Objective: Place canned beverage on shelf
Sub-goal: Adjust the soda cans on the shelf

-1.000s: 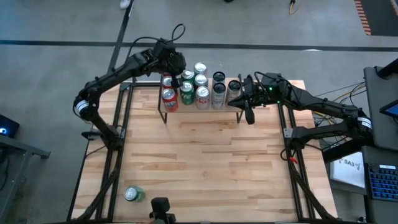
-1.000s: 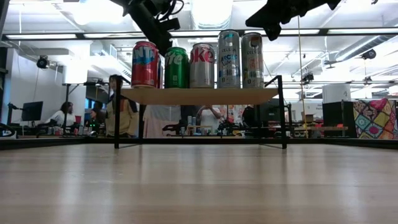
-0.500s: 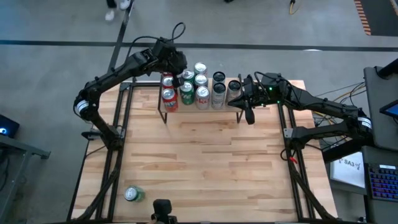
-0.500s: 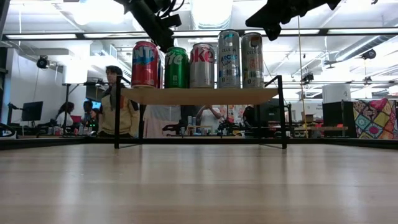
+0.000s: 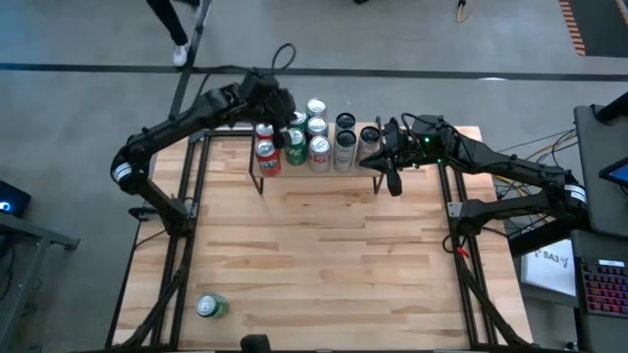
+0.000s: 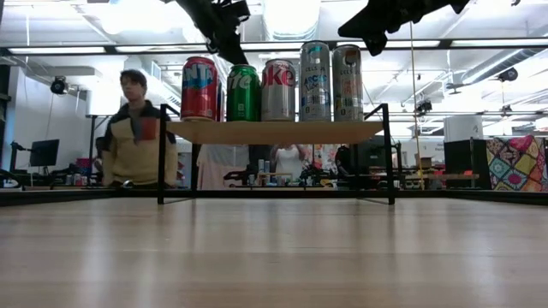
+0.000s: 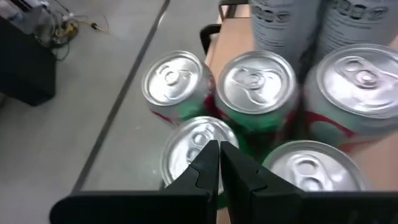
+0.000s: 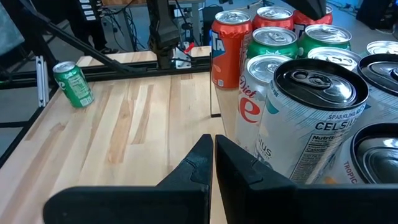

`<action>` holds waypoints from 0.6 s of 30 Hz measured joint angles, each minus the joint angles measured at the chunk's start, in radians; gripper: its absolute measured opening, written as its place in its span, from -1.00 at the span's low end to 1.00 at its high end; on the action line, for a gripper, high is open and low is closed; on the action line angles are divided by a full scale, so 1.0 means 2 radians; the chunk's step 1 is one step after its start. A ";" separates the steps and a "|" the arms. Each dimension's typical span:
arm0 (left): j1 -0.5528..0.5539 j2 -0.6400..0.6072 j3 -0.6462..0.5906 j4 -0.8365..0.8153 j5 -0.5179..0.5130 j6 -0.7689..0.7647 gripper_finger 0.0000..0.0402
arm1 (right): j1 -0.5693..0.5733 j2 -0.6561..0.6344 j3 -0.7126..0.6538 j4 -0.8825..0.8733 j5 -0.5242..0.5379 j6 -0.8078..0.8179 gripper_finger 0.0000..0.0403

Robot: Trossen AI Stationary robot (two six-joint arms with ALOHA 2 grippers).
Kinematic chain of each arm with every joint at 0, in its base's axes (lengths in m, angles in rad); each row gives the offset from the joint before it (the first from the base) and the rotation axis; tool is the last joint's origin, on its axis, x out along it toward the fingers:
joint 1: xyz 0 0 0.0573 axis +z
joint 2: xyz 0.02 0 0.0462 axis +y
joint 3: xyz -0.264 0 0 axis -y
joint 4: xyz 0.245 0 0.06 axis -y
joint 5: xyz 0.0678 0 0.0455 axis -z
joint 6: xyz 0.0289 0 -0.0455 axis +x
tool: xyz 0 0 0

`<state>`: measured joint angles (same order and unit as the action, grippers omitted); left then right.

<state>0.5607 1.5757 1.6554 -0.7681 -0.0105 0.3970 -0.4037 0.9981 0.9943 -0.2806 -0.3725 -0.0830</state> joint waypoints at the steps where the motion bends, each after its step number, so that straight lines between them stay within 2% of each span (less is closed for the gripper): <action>1: -0.004 0.000 0.000 -0.003 -0.001 -0.005 -1.00 | 0.000 0.000 0.000 0.000 0.000 -0.002 -0.95; 10: -0.029 0.003 0.000 -0.023 -0.058 -0.032 -1.00 | 0.000 0.000 0.000 0.000 0.000 -0.002 -0.95; 18: -0.031 0.003 0.000 -0.038 -0.061 -0.047 -1.00 | 0.000 0.000 0.000 0.000 0.000 0.002 -0.95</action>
<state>0.4991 1.5818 1.6547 -0.8436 -0.1326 0.3032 -0.4034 0.9981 0.9943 -0.2806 -0.3725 -0.0783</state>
